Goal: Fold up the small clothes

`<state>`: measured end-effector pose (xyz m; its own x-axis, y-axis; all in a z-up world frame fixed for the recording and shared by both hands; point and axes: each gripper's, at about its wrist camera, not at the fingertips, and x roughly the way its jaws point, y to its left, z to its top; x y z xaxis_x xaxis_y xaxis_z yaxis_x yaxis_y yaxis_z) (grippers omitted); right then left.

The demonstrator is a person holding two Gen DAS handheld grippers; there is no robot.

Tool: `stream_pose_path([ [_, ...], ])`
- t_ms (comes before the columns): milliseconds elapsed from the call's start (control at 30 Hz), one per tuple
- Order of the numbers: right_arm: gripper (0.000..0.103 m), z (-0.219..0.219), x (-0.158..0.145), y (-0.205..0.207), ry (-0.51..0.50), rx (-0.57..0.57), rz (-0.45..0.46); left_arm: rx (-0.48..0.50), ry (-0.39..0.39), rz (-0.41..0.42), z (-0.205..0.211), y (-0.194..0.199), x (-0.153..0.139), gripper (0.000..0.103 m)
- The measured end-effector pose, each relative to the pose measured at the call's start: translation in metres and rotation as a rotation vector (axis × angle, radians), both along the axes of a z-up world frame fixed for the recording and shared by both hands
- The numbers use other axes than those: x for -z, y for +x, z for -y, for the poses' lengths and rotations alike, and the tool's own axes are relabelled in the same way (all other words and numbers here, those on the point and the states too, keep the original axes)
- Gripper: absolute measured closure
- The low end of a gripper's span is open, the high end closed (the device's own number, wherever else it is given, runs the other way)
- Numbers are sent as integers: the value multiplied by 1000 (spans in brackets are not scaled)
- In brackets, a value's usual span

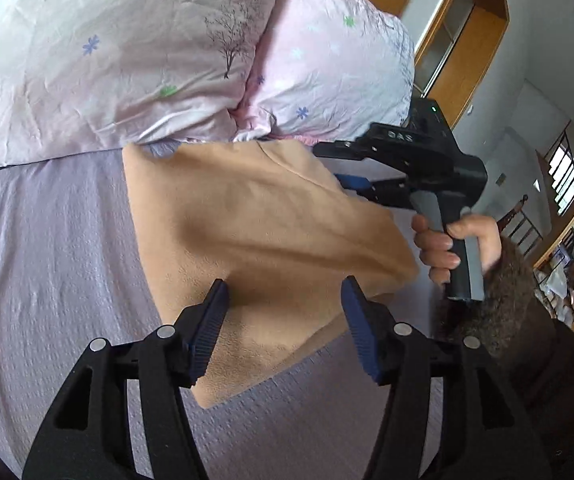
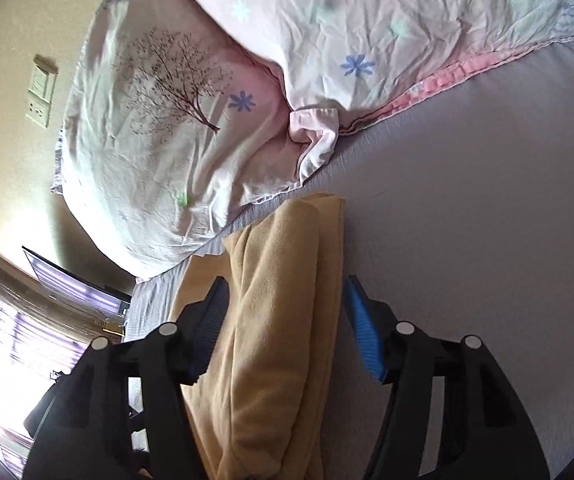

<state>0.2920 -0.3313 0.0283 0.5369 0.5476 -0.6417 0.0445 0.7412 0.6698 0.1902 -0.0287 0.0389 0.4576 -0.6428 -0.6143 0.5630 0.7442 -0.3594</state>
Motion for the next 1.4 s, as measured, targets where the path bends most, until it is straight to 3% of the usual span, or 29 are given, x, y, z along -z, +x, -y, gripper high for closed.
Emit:
stream_pose_path([
  [33, 98, -5, 4, 5, -17, -12, -6, -1, 12, -6, 1, -1, 4, 44],
  [200, 96, 12, 23, -5, -9, 71, -39, 12, 7, -20, -1, -4, 10, 44],
  [267, 84, 10, 8, -23, -94, 79, 4, 3, -8, -19, -7, -11, 6, 44],
  [300, 67, 7, -3, -34, -129, 84, 39, -6, -16, -17, -11, -15, 4, 42],
  [333, 40, 6, -16, -49, -146, 78, 84, -19, -23, -14, -14, -19, 2, 35],
  [367, 30, 4, -28, -64, -156, 68, 133, -43, -26, -7, -20, -26, -1, 29],
  [433, 10, -3, -51, -97, -205, 43, 215, -130, -3, 13, -34, -41, -6, 3],
  [467, 2, -10, -59, -115, -247, 18, 235, -184, 17, 21, -39, -48, -8, 1],
  [600, 2, -42, -65, -168, -473, 1, 210, -325, 168, -25, -45, -65, 0, 1],
  [733, 2, -79, -37, -193, -591, -90, 154, -325, 263, -52, -34, -73, 16, 1],
  [867, 2, -104, -10, -196, -637, -129, 94, -336, 361, -50, -22, -75, 29, 1],
  [1033, 2, -116, 3, -196, -685, -121, 78, -352, 467, -21, -10, -74, 39, 1],
  [1200, 2, -120, 7, -197, -713, -111, 74, -371, 458, -67, -15, -67, 45, 1],
  [1400, 2, -122, 13, -193, -738, -113, 59, -379, 453, -59, -18, -66, 45, 1],
])
